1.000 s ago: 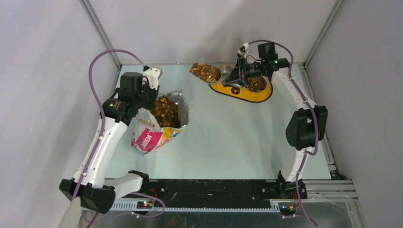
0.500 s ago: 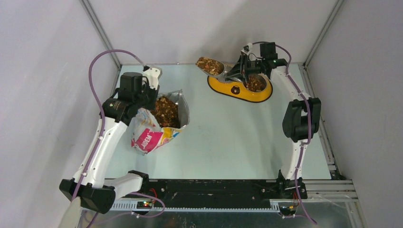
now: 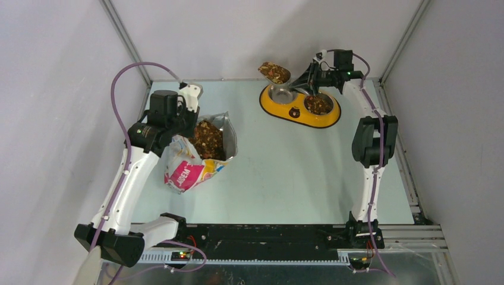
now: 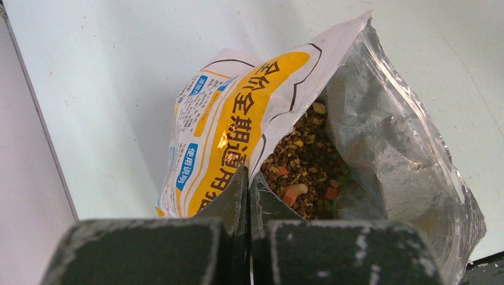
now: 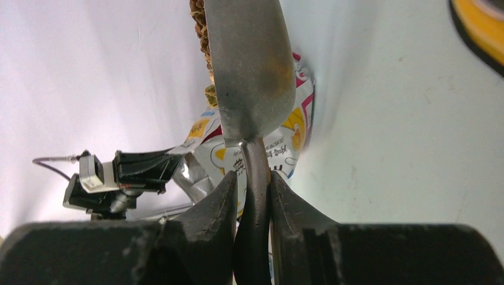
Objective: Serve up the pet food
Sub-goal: Pour the pet food into the pet food bowl.
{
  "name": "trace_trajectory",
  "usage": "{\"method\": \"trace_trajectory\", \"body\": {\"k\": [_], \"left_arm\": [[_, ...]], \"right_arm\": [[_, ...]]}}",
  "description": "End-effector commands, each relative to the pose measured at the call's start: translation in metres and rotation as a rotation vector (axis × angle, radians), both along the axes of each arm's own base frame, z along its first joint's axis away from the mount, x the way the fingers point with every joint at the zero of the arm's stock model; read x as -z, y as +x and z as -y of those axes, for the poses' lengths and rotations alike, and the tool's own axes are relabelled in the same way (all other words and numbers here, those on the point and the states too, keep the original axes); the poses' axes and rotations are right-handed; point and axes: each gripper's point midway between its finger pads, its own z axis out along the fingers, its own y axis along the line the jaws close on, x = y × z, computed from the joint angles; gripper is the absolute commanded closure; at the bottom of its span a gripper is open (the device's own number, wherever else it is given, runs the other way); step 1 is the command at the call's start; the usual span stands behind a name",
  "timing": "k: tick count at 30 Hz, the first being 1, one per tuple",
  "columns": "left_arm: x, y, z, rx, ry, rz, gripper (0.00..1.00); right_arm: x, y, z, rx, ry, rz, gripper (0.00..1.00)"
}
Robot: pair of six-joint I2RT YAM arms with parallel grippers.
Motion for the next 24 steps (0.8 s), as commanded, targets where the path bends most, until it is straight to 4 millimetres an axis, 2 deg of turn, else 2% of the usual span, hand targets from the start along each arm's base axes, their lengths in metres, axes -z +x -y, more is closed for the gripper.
{"method": "trace_trajectory", "body": {"k": [1, 11, 21, 24], "left_arm": [[-0.022, 0.006, 0.001, 0.001, -0.032, 0.070, 1.00], [-0.021, -0.002, 0.005, 0.049, -0.038, 0.068, 1.00], [-0.015, -0.005, 0.005, 0.066, -0.027, 0.062, 1.00], [-0.014, -0.006, 0.003, 0.062, -0.026, 0.064, 1.00]], "right_arm": [[-0.020, 0.020, 0.007, 0.017, 0.014, 0.102, 1.00], [0.014, 0.050, 0.029, 0.083, -0.016, 0.081, 1.00], [0.047, 0.068, 0.041, 0.126, -0.077, 0.066, 1.00], [0.058, 0.075, 0.060, 0.160, -0.097, 0.057, 1.00]]}}
